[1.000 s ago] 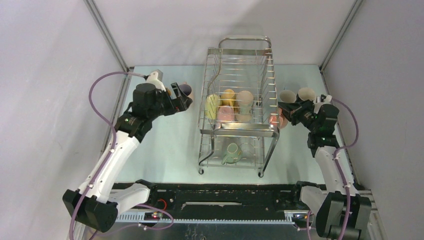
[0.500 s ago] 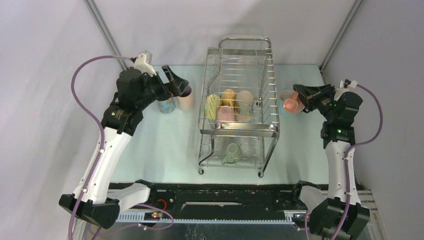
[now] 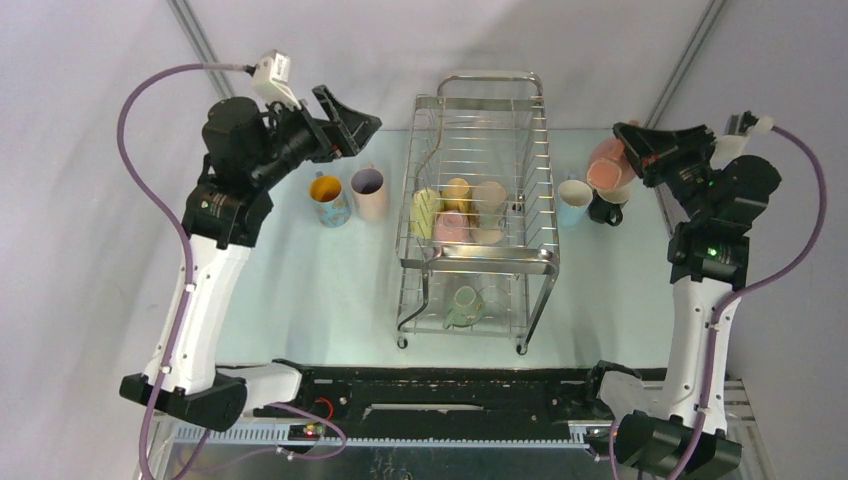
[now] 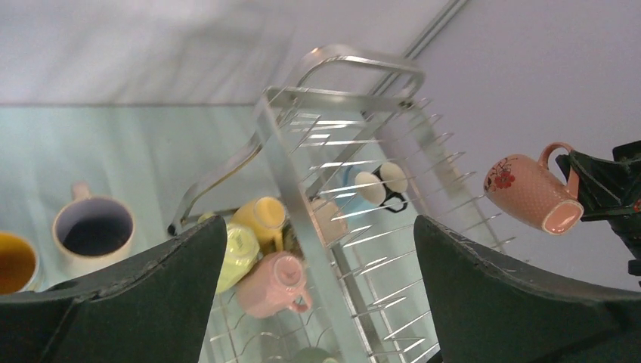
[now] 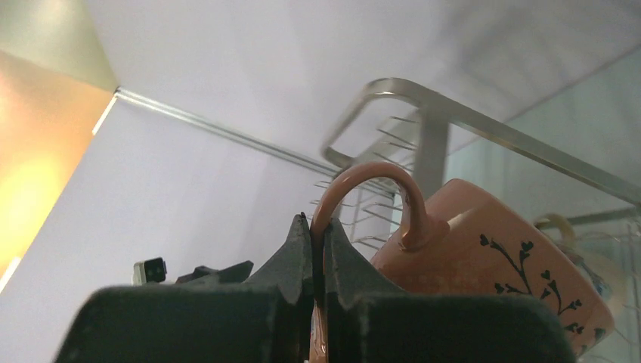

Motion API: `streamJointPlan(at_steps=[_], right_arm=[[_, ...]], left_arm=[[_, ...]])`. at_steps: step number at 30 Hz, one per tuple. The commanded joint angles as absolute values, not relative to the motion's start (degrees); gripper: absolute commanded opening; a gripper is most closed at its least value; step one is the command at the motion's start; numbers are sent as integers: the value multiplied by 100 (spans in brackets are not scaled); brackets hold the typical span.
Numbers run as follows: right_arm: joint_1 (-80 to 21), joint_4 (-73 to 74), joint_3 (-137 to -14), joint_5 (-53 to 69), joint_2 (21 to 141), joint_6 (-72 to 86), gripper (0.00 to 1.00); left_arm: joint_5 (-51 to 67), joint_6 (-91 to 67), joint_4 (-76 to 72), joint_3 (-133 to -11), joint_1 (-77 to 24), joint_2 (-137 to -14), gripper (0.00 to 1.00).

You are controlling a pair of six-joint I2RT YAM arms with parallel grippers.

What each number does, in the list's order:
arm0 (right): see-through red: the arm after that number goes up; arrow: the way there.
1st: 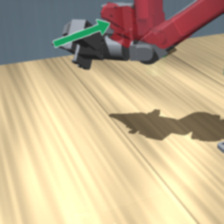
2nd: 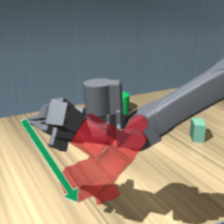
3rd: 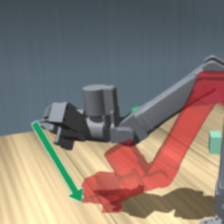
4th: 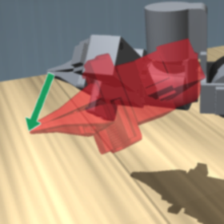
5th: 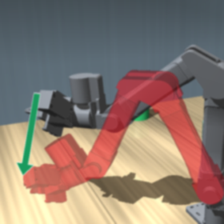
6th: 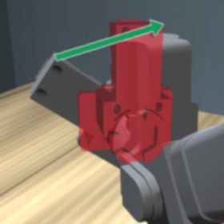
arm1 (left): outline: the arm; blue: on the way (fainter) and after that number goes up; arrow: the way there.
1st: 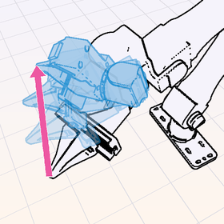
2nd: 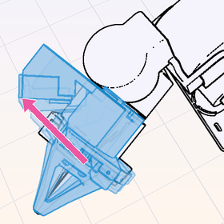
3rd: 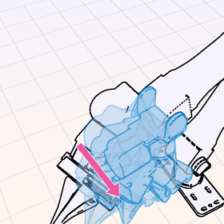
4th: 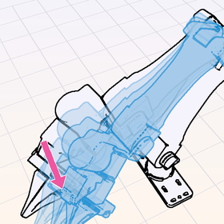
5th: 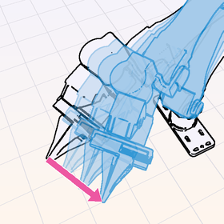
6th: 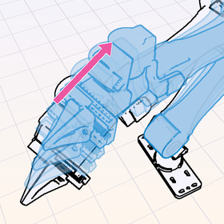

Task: Unload the cups from the dish rack
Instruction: Unload the cup from the dish rack, then place the cup at the center of the board.

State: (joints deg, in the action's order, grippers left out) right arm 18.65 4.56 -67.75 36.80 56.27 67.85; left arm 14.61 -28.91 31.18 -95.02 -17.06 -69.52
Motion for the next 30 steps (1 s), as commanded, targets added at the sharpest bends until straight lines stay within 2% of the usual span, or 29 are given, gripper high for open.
streamJointPlan(at_steps=[1,7,18,30], right_arm=[[1885,105,-7555,3961,5680,6983,0],[1690,-371,-8377,4463,6088,7336,0],[157,-1029,-9721,4956,7144,7629,0],[-1308,-1854,-10407,5622,8039,7960,0]], left_arm=[[2039,-2667,3114,-10268,-1732,-7115,100],[2424,-2403,3095,-10801,-1990,-7377,100],[3175,-2130,2765,-11354,-2289,-7760,97],[4127,-1788,2709,-11611,-2299,-8082,93]])
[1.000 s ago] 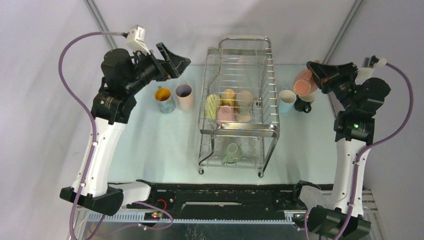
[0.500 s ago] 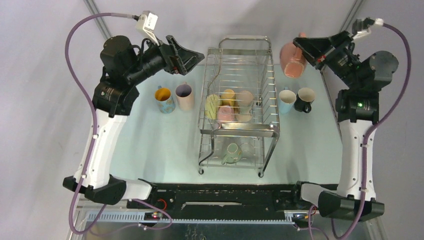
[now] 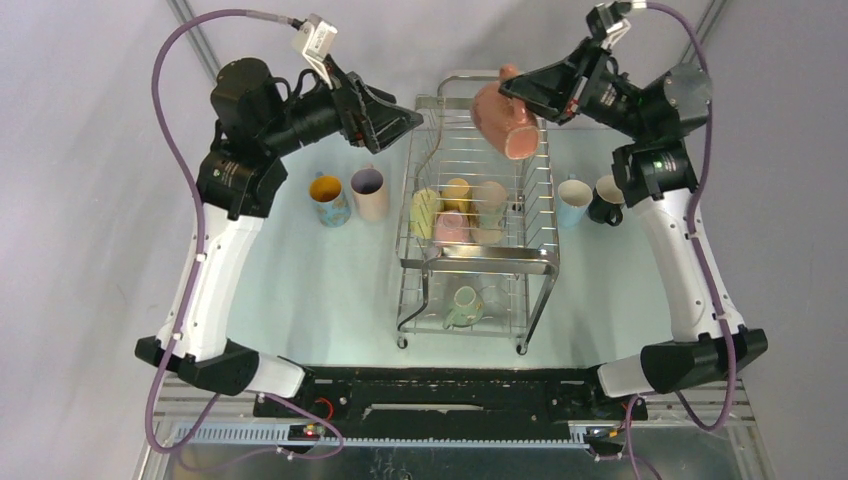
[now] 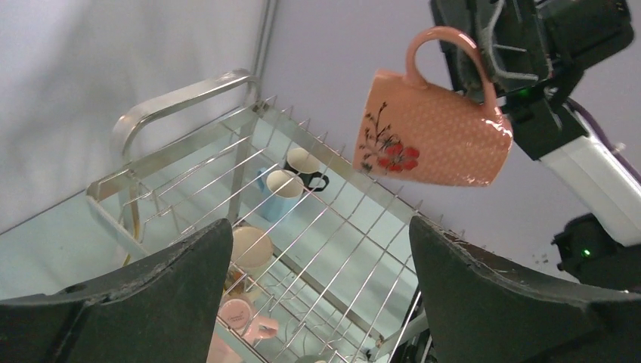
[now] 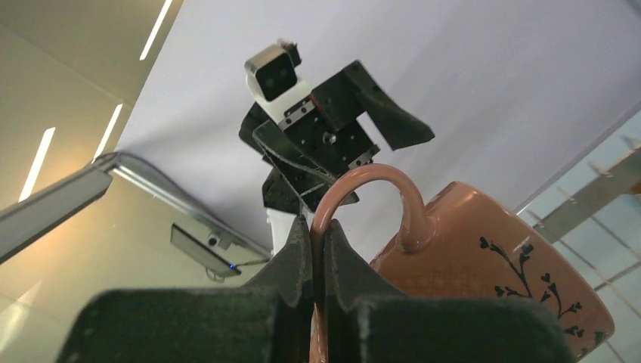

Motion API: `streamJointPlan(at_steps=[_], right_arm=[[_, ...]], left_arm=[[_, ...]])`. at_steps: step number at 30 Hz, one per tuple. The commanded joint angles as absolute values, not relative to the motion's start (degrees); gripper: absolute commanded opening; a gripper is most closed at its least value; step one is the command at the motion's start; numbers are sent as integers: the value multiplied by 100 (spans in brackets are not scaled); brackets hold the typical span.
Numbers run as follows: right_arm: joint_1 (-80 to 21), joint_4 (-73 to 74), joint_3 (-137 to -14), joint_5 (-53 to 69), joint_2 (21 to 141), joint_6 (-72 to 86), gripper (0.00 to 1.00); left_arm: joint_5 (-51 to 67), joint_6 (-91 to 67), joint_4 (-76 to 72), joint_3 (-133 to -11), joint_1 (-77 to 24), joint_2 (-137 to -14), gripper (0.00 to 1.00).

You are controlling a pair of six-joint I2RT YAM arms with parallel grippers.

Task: Unload the cups from the dish rack
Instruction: Place the cup at the center of the board.

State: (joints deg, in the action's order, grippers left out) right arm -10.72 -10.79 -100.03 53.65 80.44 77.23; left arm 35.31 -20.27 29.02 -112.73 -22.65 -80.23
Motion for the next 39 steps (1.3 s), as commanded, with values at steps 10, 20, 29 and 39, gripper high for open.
streamJointPlan(at_steps=[10,20,29,39], right_arm=[[-1790,-2493,-10674,6031,8413,8401,0],[-2029,-3023,-10749,6313,8613,8815,0],[-2113,-3531,-10754,6513,8746,9278,0],[-2158,-3920,-10945,6756,8901,9676,0]], left_arm=[[5298,-2427,1921,-11420,-2301,-8156,88],[6098,-3453,528,-10819,-2323,-8133,85],[6506,-3469,350,-10734,-2561,-8182,82],[6777,-3729,26,-10602,-2697,-8226,74]])
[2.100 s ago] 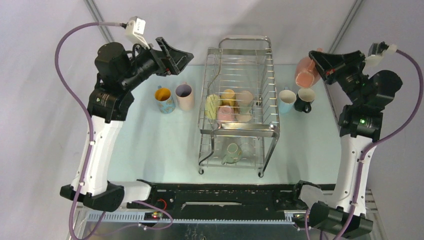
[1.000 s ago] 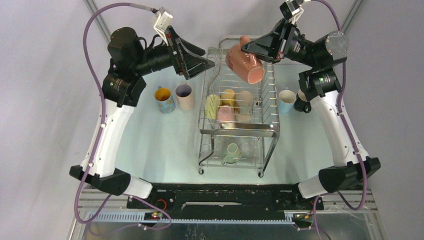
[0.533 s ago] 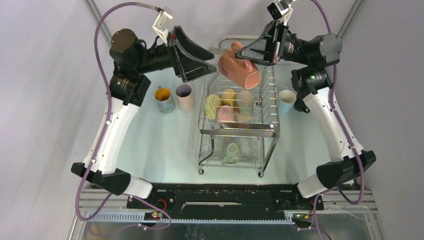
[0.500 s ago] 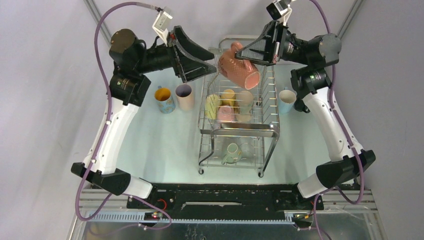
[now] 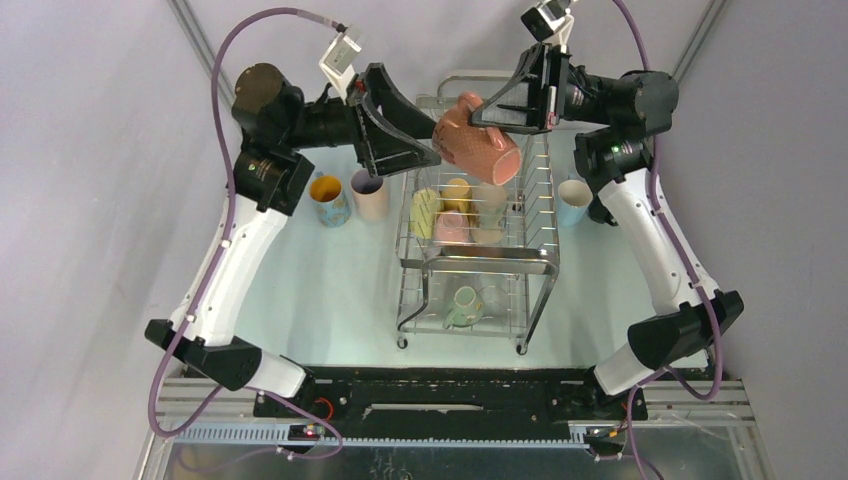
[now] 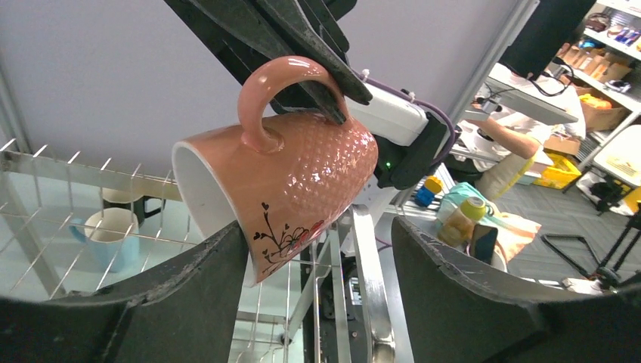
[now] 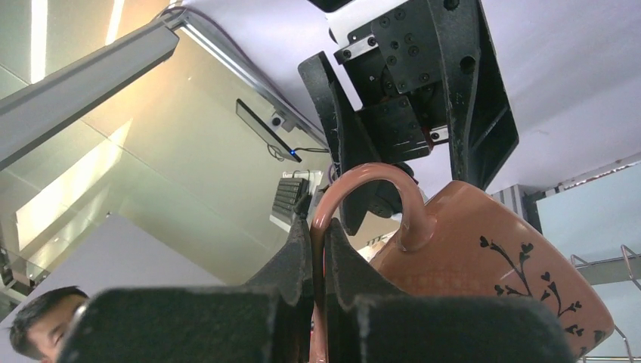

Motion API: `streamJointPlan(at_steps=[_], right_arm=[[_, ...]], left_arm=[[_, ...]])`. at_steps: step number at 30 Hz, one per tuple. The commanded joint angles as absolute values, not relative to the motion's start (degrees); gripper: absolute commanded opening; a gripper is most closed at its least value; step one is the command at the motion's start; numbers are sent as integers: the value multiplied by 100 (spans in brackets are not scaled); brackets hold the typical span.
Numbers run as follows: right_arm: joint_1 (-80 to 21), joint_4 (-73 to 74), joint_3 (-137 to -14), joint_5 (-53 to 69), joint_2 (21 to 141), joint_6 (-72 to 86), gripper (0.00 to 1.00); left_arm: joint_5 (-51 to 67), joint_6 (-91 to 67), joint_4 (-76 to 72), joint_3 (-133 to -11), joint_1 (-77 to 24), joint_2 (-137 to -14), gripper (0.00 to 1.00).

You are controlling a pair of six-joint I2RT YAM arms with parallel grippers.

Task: Unload the cups from the dish rack
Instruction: Place the cup at the center of the board.

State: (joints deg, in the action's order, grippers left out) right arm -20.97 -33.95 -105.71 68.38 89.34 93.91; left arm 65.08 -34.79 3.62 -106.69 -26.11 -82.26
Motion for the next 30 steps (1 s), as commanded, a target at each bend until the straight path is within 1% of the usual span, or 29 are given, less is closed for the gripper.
streamJointPlan(at_steps=[1,14,22,26,29,30], right_arm=[[-2154,-3968,-10966,6763,8921,9728,0],[-2289,-4589,-11521,7102,9389,10282,0],[-2261,-5146,-11606,7165,9567,10758,0],[-2206,-5496,-11680,7137,9675,11069,0],[-2206,-5518,-11682,7141,9707,11076,0],[-2207,-5538,-11687,7137,9716,11082,0]], left_arm=[[6796,-3764,-134,-10589,-2698,-8233,73],[7113,-4926,-1755,-9899,-2996,-8061,58],[7224,-5419,-2461,-9789,-3183,-8018,41],[7218,-5564,-2657,-9724,-3254,-7981,29],[7215,-5764,-2943,-9687,-3302,-7972,16],[7216,-5806,-3025,-9674,-3322,-7972,10]])
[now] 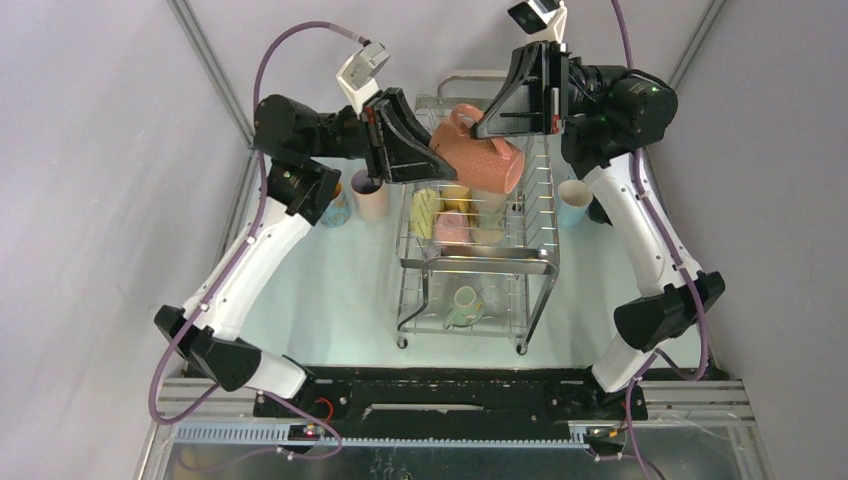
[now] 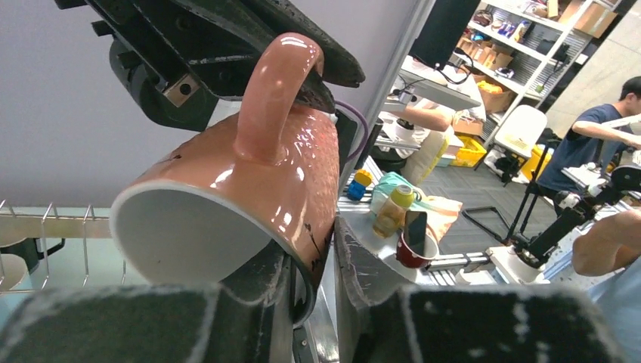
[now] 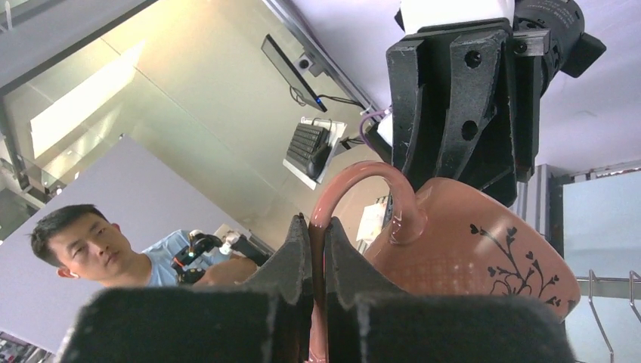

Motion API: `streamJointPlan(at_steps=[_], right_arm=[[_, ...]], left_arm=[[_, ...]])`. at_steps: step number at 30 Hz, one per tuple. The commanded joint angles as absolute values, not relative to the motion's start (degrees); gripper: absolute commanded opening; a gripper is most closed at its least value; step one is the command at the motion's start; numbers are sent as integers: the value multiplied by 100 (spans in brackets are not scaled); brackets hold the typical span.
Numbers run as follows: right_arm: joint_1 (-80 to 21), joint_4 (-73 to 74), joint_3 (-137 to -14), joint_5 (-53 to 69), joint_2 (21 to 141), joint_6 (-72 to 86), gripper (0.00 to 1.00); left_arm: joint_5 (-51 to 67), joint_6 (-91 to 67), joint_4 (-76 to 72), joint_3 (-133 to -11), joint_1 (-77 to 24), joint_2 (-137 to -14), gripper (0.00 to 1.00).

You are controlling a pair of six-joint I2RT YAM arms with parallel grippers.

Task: Unload the cups from the dish rack
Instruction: Place the cup at the center of the board.

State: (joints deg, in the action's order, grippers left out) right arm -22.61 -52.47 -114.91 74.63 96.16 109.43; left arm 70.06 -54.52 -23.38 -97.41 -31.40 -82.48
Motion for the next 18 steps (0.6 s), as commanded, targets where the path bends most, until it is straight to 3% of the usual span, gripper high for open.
streamJointPlan(at_steps=[1,6,11,18], right_arm=[[-2206,-5562,-11684,7143,9719,11095,0],[-2203,-5666,-11635,7135,9769,11140,0],[-2180,-5699,-11485,7107,9797,11085,10],[-2096,-5735,-11304,7049,9768,10986,43]], left_arm=[[7208,-5857,-3108,-9652,-3341,-7964,3],[7075,-6263,-3714,-9560,-3375,-7945,0],[6687,-6602,-4209,-9464,-3366,-7961,0],[6332,-6791,-4289,-9398,-3296,-8091,0]])
